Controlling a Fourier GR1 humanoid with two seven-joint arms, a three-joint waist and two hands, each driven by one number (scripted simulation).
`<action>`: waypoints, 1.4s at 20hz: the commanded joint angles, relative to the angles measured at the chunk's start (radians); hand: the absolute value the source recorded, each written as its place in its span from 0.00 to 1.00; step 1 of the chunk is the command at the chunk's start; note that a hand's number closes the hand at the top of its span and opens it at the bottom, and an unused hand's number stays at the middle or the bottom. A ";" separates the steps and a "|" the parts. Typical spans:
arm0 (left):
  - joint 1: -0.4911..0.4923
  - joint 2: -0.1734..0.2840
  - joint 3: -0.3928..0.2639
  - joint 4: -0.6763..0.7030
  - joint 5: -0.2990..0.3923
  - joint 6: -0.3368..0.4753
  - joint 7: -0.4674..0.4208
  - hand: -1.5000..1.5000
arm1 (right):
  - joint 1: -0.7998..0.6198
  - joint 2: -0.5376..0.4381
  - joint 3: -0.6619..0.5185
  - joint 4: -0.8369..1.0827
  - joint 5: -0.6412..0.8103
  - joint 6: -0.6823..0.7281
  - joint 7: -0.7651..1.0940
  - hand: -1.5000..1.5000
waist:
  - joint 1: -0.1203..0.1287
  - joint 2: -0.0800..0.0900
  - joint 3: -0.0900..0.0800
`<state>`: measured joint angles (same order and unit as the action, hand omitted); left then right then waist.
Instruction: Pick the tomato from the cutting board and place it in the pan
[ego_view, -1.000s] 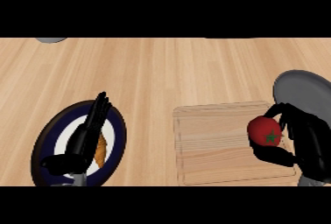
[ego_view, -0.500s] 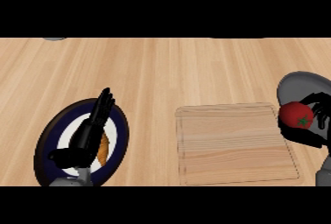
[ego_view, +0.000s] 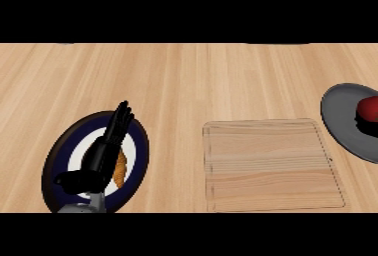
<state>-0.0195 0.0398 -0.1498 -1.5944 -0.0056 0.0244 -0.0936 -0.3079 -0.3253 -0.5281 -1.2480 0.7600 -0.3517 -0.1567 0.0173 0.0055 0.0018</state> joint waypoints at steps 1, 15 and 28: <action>0.008 0.015 0.026 0.013 0.024 -0.025 -0.031 0.50 | -0.113 -0.085 -0.100 0.304 -0.098 -0.096 -0.169 1.00 | 0.007 0.003 0.001; -0.068 -0.013 -0.012 0.002 0.007 -0.025 0.052 0.50 | -0.348 -0.303 0.005 0.896 0.017 0.179 -0.141 0.00 | 0.045 0.016 0.002; -0.036 -0.001 0.012 0.018 0.002 -0.021 0.004 0.50 | -0.443 -0.328 -0.238 0.983 -0.244 0.215 -0.409 0.00 | 0.030 0.013 0.005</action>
<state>-0.0693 0.0433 -0.1317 -1.5589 -0.0008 -0.0039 -0.1017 -0.7300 -0.6213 -0.6944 -0.2779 0.5926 -0.1640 -0.5150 0.0527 0.0223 0.0066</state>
